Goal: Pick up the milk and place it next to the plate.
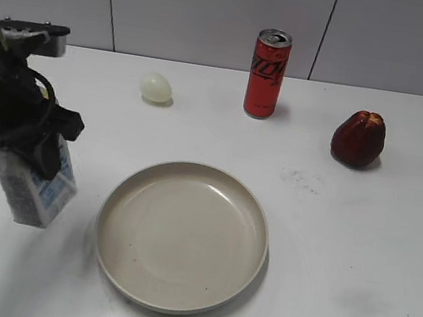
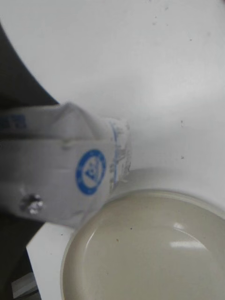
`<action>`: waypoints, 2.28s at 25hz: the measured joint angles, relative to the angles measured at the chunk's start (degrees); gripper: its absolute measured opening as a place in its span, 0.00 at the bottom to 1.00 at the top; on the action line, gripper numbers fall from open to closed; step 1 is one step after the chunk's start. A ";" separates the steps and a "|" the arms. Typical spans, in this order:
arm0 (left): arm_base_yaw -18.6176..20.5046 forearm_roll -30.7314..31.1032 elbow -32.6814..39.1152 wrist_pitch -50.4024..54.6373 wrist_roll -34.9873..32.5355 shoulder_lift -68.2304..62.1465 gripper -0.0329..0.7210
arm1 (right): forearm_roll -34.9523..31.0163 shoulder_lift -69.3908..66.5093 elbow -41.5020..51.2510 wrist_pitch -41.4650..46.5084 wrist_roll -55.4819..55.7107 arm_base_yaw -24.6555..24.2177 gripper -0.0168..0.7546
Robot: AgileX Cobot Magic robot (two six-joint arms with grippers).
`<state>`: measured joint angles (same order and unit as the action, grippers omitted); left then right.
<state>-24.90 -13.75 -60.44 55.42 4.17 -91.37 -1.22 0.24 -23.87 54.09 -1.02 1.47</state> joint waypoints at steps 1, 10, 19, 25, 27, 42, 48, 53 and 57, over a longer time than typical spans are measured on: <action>-0.05 0.04 0.88 -1.64 0.48 0.07 0.41 | 0.00 0.00 0.00 0.00 0.00 0.00 0.63; -0.24 -3.02 2.38 -12.60 1.35 -2.09 0.41 | 0.00 0.00 0.00 0.00 0.00 0.00 0.63; -0.24 -4.32 2.38 -13.59 1.35 -8.14 0.41 | 0.00 0.00 0.00 0.00 0.00 0.00 0.63; -0.28 -5.86 2.28 -13.15 1.40 -9.69 0.57 | 0.00 0.00 0.00 0.00 0.00 0.00 0.63; -0.28 -5.93 2.28 -13.22 1.40 -9.59 0.69 | 0.00 0.00 0.00 0.00 0.00 0.00 0.63; -0.20 -0.31 -6.21 -3.46 1.42 5.44 0.94 | 0.00 0.00 0.00 -0.05 0.00 0.00 0.63; 5.05 8.48 -8.67 5.84 1.22 13.74 0.94 | 0.00 0.00 0.00 -0.05 0.00 0.00 0.63; 13.34 11.34 -8.54 13.16 -1.29 18.28 0.94 | 0.00 0.00 0.00 -0.05 0.00 0.00 0.63; 18.78 11.51 -4.41 13.71 -1.89 24.59 0.94 | 0.00 0.00 0.00 -0.05 0.00 0.00 0.63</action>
<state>-6.11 -2.24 -64.86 69.14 2.28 -66.78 -1.22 0.24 -23.87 54.04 -1.02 1.47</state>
